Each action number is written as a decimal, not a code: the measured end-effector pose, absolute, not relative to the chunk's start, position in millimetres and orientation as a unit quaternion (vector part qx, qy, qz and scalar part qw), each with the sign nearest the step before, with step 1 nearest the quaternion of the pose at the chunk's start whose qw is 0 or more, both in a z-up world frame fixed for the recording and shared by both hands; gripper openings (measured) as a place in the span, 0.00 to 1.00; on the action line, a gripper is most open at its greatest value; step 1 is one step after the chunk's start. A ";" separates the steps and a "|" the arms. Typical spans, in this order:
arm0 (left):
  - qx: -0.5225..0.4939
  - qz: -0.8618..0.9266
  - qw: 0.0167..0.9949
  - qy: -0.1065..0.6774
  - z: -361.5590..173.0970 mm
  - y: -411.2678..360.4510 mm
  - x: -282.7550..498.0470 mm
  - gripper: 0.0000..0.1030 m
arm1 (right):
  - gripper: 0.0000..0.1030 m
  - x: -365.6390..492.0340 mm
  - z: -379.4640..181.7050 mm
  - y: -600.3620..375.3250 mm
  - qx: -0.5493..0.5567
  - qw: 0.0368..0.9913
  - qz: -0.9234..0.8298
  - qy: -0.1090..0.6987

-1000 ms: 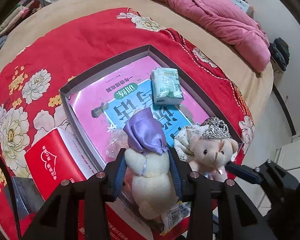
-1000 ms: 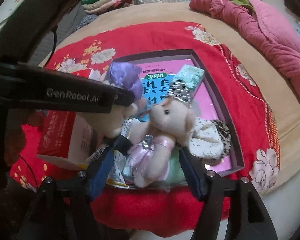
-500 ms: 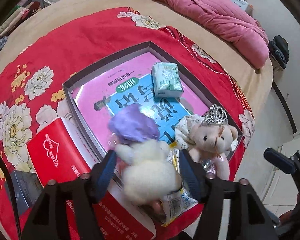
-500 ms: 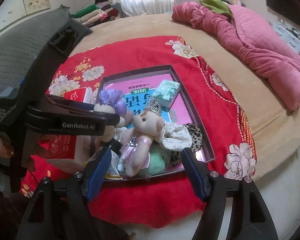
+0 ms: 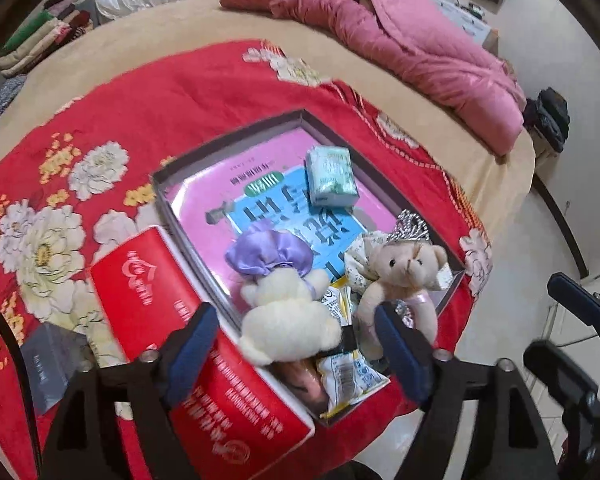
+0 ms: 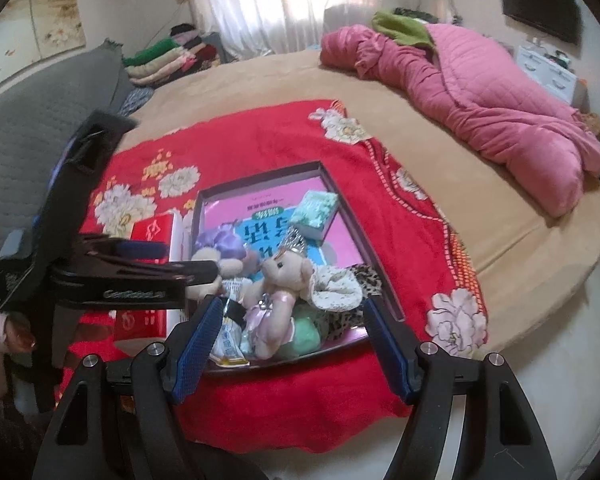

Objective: Organize soft objects

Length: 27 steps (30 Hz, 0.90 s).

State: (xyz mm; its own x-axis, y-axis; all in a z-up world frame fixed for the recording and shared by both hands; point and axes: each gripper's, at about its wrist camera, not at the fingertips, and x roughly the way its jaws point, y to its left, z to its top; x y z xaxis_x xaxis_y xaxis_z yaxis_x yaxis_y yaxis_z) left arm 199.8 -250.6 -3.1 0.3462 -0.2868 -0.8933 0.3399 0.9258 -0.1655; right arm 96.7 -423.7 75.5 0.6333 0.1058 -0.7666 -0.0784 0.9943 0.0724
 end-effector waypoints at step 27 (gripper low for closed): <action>0.011 -0.135 0.880 0.455 77.3 -152.5 77.2 0.87 | 0.74 9.1 109.0 -358.5 0.065 0.925 0.018 0.373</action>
